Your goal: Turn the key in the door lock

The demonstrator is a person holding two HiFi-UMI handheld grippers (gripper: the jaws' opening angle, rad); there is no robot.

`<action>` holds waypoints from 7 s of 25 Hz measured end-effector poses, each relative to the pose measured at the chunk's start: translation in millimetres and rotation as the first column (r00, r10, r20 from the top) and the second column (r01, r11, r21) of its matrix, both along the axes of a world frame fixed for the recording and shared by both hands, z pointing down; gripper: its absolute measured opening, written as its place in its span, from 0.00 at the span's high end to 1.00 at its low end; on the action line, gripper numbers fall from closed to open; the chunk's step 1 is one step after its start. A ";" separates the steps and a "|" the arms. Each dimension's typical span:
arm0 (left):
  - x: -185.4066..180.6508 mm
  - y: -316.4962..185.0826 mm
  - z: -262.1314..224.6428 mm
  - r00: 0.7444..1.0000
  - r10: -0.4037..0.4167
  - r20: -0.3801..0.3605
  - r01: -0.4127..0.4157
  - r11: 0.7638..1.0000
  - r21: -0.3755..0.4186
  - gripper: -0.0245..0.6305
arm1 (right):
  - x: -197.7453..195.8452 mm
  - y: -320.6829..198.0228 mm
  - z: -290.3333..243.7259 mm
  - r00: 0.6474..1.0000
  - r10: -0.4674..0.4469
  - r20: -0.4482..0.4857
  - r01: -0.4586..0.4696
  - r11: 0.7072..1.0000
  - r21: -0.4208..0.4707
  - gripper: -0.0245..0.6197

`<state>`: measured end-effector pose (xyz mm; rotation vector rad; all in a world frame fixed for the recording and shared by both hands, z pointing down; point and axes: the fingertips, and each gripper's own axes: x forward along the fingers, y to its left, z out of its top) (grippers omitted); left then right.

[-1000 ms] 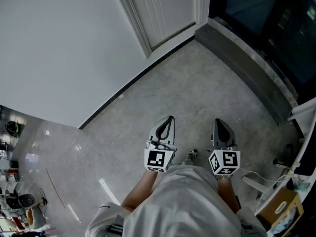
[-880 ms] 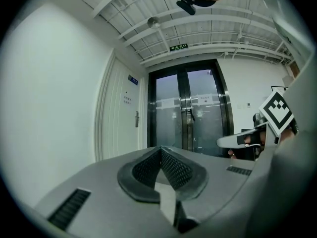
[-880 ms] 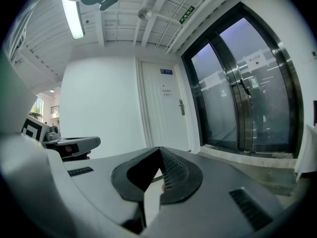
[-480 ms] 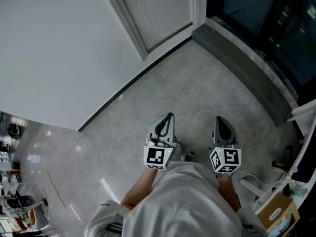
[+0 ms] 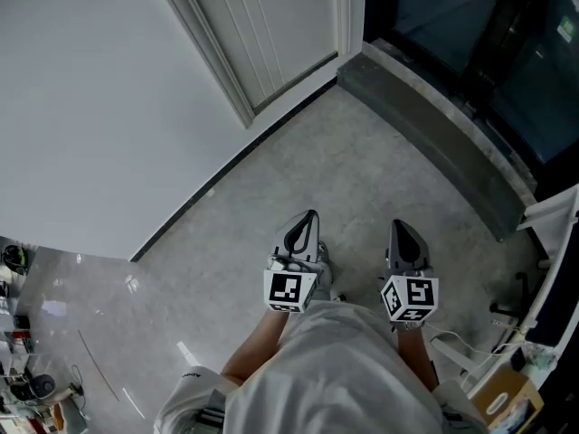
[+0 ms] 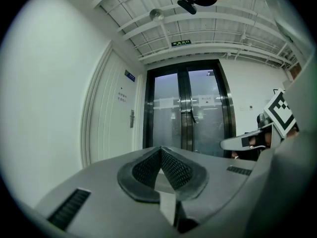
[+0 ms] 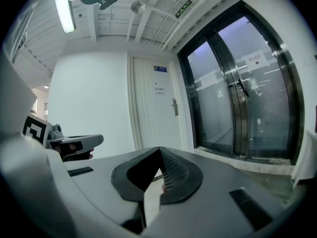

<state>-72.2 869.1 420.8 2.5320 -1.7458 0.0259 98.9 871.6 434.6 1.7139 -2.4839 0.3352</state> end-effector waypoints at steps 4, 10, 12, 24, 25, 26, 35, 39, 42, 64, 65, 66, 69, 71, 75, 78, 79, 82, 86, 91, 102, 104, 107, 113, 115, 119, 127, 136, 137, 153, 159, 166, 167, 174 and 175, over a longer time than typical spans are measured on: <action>-5.8 -46.7 0.1 1.000 -0.001 -0.016 0.001 1.000 0.001 0.95 | -4.1 -46.5 -4.3 1.000 0.007 -0.015 -0.007 1.000 0.007 0.96; -21.6 -119.4 -0.9 0.999 0.042 -0.017 -0.042 0.999 -0.003 0.95 | -27.4 -112.7 -8.5 0.999 0.031 -0.019 -0.031 1.000 0.006 0.96; -27.0 -145.5 -3.7 0.998 0.064 -0.017 -0.064 0.998 0.002 0.95 | -35.6 -136.0 -9.8 0.999 0.045 -0.017 -0.045 0.999 0.006 0.96; -49.9 -226.3 -6.2 0.995 0.100 -0.011 -0.100 0.995 0.012 0.95 | -58.9 -210.0 -10.7 0.996 0.089 -0.025 -0.088 0.996 0.016 0.96; -50.6 -230.6 -4.1 0.995 0.099 -0.012 -0.099 0.995 0.011 0.95 | -59.8 -214.3 -8.4 0.996 0.087 -0.027 -0.086 0.996 0.014 0.96; -51.5 -234.9 -2.6 0.995 0.098 -0.014 -0.098 0.995 0.011 0.95 | -60.9 -218.5 -6.4 0.996 0.086 -0.028 -0.085 0.996 0.013 0.96; -47.5 -269.3 0.3 0.997 0.075 -0.008 -0.075 0.997 0.007 0.95 | -55.2 -257.7 -1.6 0.998 0.066 -0.022 -0.066 0.998 0.003 0.96; -42.1 -294.4 4.7 0.999 0.043 -0.003 -0.043 0.999 0.002 0.95 | -48.9 -287.6 2.2 0.999 0.038 -0.015 -0.038 0.999 0.006 0.96; -34.9 -319.5 0.8 1.000 0.029 0.003 -0.029 1.000 0.009 0.95 | -42.3 -317.5 -0.2 1.000 0.020 -0.010 -0.020 1.000 0.008 0.96; 67.1 -481.9 -23.4 0.995 -0.096 0.036 0.094 0.995 0.036 0.95 | 58.5 -502.0 -15.7 0.994 -0.106 0.009 0.106 0.993 0.044 0.96; 71.3 -486.6 -22.1 0.995 -0.096 0.038 0.095 0.995 0.032 0.95 | 63.9 -507.0 -14.6 0.995 -0.103 0.010 0.103 0.994 0.040 0.96; 74.8 -491.5 -21.2 0.995 -0.097 0.038 0.096 0.995 0.030 0.95 | 68.6 -512.3 -13.1 0.995 -0.101 0.011 0.100 0.994 0.036 0.96; 81.8 -505.7 -15.8 0.994 -0.104 0.030 0.103 0.994 0.022 0.95 | 76.8 -528.0 -10.0 0.995 -0.104 0.008 0.104 0.994 0.029 0.96; 84.2 -515.3 -9.3 0.994 -0.107 0.026 0.107 0.994 0.007 0.95 | 78.5 -538.4 -8.1 0.994 -0.112 0.004 0.112 0.993 0.027 0.96; 84.4 -537.9 -5.0 0.991 -0.132 0.015 0.132 0.991 0.005 0.95 | 82.6 -557.9 -1.3 0.993 -0.115 -0.007 0.115 0.993 0.014 0.96; 85.4 -559.4 0.8 0.991 -0.130 0.011 0.130 0.992 -0.003 0.95 | 87.6 -578.6 3.9 0.995 -0.099 -0.013 0.099 0.995 0.004 0.96; 86.2 -567.9 1.7 0.992 -0.127 0.008 0.127 0.992 -0.002 0.95 | 88.6 -586.5 5.2 0.995 -0.096 -0.015 0.096 0.995 0.002 0.96; 88.6 -596.2 2.8 0.992 -0.122 0.005 0.122 0.992 0.015 0.95 | 89.6 -609.0 8.0 0.995 -0.096 -0.031 0.096 0.995 0.001 0.96; 99.5 -641.2 2.9 0.994 -0.108 -0.007 0.108 0.994 0.017 0.95 | 96.0 -646.9 7.0 0.995 -0.093 -0.043 0.094 0.996 0.001 0.96; 102.7 -696.5 -8.9 0.995 -0.096 -0.014 0.097 0.994 0.040 0.95 | 92.6 -702.6 3.5 0.994 -0.094 -0.048 0.094 0.996 0.003 0.96; 77.2 -812.9 -10.2 0.995 -0.098 -0.011 0.098 0.995 0.034 0.95 | 62.0 -814.5 2.0 0.991 -0.112 -0.068 0.112 0.994 -0.004 0.96; 71.4 -829.1 -14.8 0.995 -0.103 -0.014 0.103 0.994 0.043 0.95 | 55.8 -831.1 0.4 0.991 -0.115 -0.069 0.115 0.993 -0.001 0.96; 61.5 -848.1 -16.6 0.993 -0.115 -0.012 0.116 0.992 0.045 0.95 | 46.4 -850.4 -0.8 0.990 -0.126 -0.070 0.127 0.992 0.001 0.96; 41.1 -868.3 -12.6 0.989 -0.145 -0.008 0.145 0.989 0.030 0.95 | 24.3 -877.9 1.6 0.984 -0.163 -0.075 0.162 0.987 -0.010 0.96; 34.3 -873.4 -6.0 0.987 -0.159 0.003 0.159 0.987 0.003 0.95 | 16.8 -887.0 2.3 0.981 -0.181 -0.073 0.180 0.984 -0.012 0.96; 24.7 -890.4 0.7 0.982 -0.187 0.008 0.187 0.982 -0.006 0.95 | 2.9 -909.9 8.5 0.972 -0.224 -0.065 0.224 0.975 -0.015 0.96; 12.7 -958.4 -9.5 0.961 -0.277 0.006 0.277 0.960 0.030 0.95 | -14.6 -991.8 11.0 0.948 -0.311 -0.061 0.311 0.950 -0.010 0.96; 23.5 -1044.8 -1.8 0.934 -0.357 0.001 0.357 0.934 -0.005 0.95 | -27.9 -1094.2 21.8 0.898 -0.427 -0.111 0.425 0.904 -0.034 0.96; 23.1 -1054.8 -2.1 0.929 -0.370 0.004 0.370 0.929 -0.005 0.95 | -29.5 -1105.7 21.1 0.890 -0.440 -0.115 0.440 0.898 -0.030 0.96; 21.0 -1151.7 -15.7 0.814 -0.580 0.038 0.580 0.814 0.010 0.95 | -30.4 -1234.2 6.2 0.781 -0.606 -0.155 0.616 0.787 0.030 0.96; 21.1 -1163.2 -19.5 0.800 -0.598 0.046 0.598 0.801 0.020 0.95 | -48.5 -1261.5 -4.1 0.721 -0.643 -0.260 0.677 0.732 0.069 0.96; 12.3 -1171.7 -19.4 0.831 -0.553 0.058 0.553 0.833 0.028 0.95 | -78.2 -1281.5 -38.1 0.670 -0.611 -0.421 0.710 0.693 0.125 0.96; 9.4 -1173.3 -18.8 0.833 -0.550 0.052 0.550 0.835 0.022 0.95 | -80.1 -1284.0 -45.8 0.667 -0.586 -0.461 0.707 0.692 0.144 0.96; -3.4 -1189.2 -44.4 0.847 -0.531 0.001 0.530 0.844 0.081 0.95 | -94.0 -1316.5 -88.2 0.559 -0.343 -0.755 0.711 0.667 0.223 0.96; -3.8 -1190.4 -46.5 0.851 -0.526 -0.003 0.524 0.848 0.082 0.95 | -97.3 -1319.2 -94.3 0.538 -0.311 -0.783 0.719 0.655 0.233 0.96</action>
